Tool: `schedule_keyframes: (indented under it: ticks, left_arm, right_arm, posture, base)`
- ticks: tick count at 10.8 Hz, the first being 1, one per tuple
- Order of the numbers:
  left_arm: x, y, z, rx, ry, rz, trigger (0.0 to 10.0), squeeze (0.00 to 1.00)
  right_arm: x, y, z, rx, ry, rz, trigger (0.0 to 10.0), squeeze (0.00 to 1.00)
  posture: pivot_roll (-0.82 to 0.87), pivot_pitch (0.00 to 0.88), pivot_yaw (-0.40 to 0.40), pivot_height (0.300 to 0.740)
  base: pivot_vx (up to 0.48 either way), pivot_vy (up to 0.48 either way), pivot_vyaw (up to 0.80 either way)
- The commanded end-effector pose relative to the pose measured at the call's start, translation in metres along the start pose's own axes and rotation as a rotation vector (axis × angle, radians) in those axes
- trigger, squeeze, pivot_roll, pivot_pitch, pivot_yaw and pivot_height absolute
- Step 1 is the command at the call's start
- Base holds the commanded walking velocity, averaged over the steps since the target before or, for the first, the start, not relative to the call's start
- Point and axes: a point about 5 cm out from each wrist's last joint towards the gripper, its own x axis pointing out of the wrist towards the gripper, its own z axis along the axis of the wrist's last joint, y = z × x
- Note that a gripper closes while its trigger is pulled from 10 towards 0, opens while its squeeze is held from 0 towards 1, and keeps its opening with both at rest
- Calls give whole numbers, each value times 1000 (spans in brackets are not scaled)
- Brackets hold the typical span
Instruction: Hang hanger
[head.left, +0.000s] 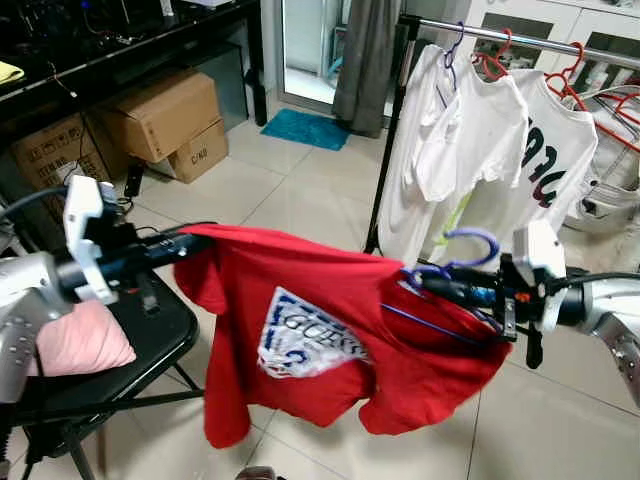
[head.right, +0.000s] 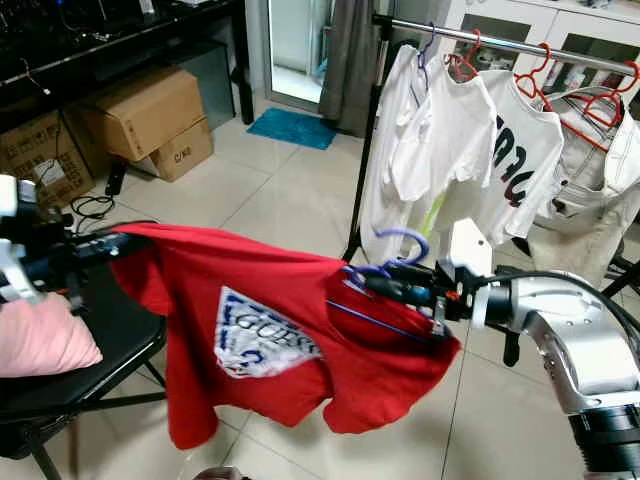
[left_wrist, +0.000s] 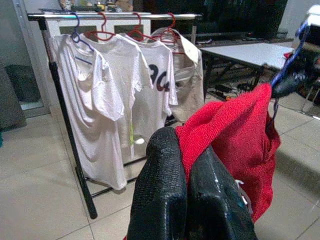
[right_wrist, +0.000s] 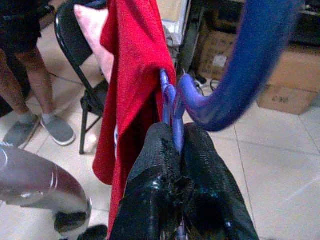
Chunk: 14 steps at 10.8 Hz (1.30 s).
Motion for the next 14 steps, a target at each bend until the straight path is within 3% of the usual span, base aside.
schedule_keyframes:
  ticks: [1,5,8,9,11,13,14]
  left_arm:
    - [-8,4,10,31,-11,35,0,0]
    - [-27,18,12,54,-7,161,0,0]
    - [-33,19,-11,47,67,204,0,0]
    - [-22,16,-18,83,120,204,10000,0]
    - [-16,21,-17,75,101,239,10000,1000]
    - [-20,26,-7,130,84,256,10000,1000]
    - [-22,26,2,144,66,243,10000,655]
  right_arm:
    - [-5,-4,-1,-18,25,-29,10000,0]
    - [-14,-10,-1,-32,41,-58,10000,0]
    - [-15,-13,3,-51,26,-66,10000,0]
    - [-10,-11,12,-70,-9,-44,10000,0]
    - [-7,-10,18,-91,-21,-21,10000,0]
    - [-4,-10,19,-109,3,-11,10000,0]
    - [-2,-11,16,-113,43,-13,10000,0]
  posture:
    - [113,20,9,740]
    - [111,21,9,740]
    - [113,20,6,740]
    - [113,19,5,740]
    - [110,17,5,740]
    - [111,10,1,740]
    - [111,10,0,740]
  base:
    - [0,0,0]
    - [0,0,0]
    - [0,0,0]
    - [0,0,0]
    - [0,0,0]
    - [0,0,0]
    - [0,0,0]
